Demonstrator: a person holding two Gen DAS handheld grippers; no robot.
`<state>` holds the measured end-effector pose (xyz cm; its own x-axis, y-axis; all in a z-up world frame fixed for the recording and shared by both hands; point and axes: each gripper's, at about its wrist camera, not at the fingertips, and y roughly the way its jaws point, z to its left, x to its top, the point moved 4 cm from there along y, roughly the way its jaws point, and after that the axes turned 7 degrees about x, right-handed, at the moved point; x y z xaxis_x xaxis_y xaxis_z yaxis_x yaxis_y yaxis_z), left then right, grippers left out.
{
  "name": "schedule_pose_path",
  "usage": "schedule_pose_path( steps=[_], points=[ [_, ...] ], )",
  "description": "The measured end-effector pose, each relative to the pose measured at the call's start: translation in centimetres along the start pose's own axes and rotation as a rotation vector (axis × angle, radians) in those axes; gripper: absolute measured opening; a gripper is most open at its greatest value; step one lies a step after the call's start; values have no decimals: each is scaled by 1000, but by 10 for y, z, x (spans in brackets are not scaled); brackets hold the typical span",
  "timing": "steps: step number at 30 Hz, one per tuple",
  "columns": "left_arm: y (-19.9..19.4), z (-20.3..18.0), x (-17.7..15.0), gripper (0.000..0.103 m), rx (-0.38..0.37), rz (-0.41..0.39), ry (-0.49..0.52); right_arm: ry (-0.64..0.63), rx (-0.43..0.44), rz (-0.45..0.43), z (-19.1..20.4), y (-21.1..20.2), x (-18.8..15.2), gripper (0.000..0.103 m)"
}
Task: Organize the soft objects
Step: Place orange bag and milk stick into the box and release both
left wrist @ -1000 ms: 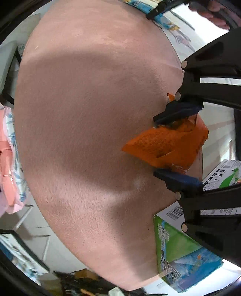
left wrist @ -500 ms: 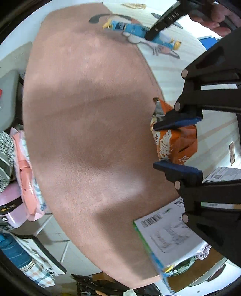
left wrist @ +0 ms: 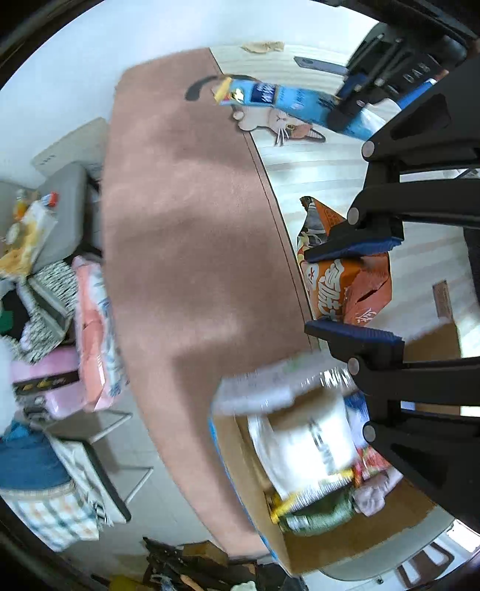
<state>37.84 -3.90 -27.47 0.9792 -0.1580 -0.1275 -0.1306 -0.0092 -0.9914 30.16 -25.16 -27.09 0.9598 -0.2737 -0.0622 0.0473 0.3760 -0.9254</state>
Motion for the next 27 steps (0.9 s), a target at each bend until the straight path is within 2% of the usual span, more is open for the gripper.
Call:
schedule_pose_path(
  steps=[6,9,13,19,25,26,27],
  points=[
    [-42,66,-27,29,39,-56,-58,-131,90,22,104,-8,-52,16],
    [-43,99,-29,29,56,-52,-96,-178,106,54,150,10,-72,16],
    [-25,133,-23,29,39,4,-136,-203,106,87,195,42,-89,16],
    [19,146,-12,29,-61,120,-180,-184,82,130,204,93,-100,16],
    [52,141,-5,33,-136,228,-173,-193,47,153,198,118,-100,18],
    [54,141,-5,34,-145,234,-174,-194,36,157,197,121,-100,22],
    [56,140,-5,37,-142,239,-168,-193,33,165,196,123,-101,34]
  ],
)
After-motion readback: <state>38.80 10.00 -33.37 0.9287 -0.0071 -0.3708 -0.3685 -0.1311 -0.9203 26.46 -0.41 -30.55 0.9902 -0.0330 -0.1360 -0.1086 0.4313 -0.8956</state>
